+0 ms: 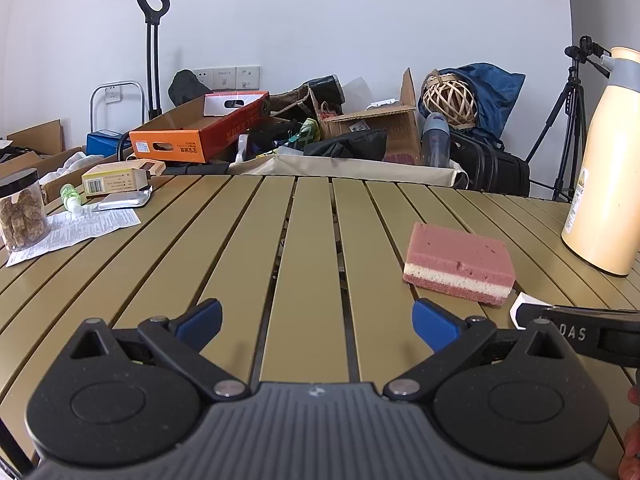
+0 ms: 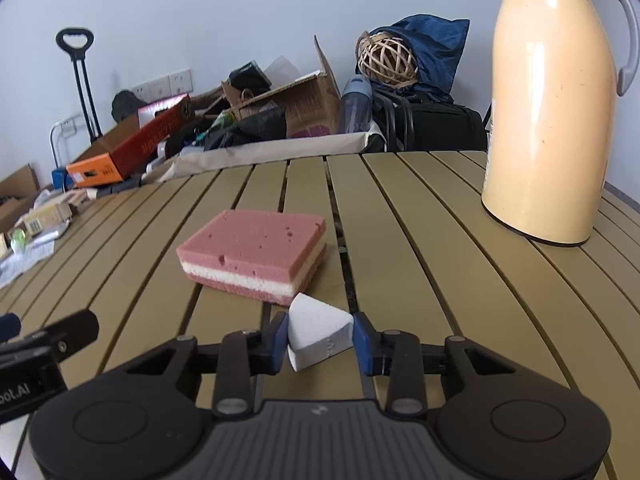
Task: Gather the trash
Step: 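Grasp the white foam wedge with the right gripper, then grasp the pink-and-white sponge with the left gripper and lift it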
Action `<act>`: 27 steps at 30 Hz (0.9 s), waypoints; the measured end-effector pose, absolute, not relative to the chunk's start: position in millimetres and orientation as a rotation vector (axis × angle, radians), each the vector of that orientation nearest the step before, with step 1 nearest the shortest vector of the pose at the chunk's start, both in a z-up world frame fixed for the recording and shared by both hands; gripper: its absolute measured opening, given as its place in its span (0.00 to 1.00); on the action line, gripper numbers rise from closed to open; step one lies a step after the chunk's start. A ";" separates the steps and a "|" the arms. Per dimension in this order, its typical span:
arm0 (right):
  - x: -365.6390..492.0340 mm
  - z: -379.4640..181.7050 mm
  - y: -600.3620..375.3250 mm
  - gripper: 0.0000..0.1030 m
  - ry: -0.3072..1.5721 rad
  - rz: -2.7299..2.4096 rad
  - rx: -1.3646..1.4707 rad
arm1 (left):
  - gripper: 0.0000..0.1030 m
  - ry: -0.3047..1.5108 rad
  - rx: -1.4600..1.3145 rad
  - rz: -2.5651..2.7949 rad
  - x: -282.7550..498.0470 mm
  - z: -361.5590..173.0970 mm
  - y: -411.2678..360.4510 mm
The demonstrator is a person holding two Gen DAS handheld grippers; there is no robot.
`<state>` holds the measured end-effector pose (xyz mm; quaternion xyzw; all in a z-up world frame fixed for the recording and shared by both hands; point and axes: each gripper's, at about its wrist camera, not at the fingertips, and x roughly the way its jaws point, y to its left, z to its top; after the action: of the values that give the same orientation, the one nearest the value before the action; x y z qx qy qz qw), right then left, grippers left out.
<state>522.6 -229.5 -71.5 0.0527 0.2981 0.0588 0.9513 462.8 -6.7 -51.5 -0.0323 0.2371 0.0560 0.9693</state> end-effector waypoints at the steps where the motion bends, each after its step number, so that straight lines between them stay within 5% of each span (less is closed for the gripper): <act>1: 521.8 -71.2 -231.0 0.31 0.600 0.120 0.109 | 1.00 0.480 -0.064 0.111 462.6 -51.8 -7.2; 27: 498.4 -51.3 -364.4 0.30 0.454 -0.027 0.333 | 1.00 0.465 0.007 0.034 493.6 -22.3 -62.1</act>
<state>498.4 -364.4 -51.3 0.1645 0.2241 -0.0132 0.9605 493.6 -62.1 -22.3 0.0033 0.2303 0.0170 0.9730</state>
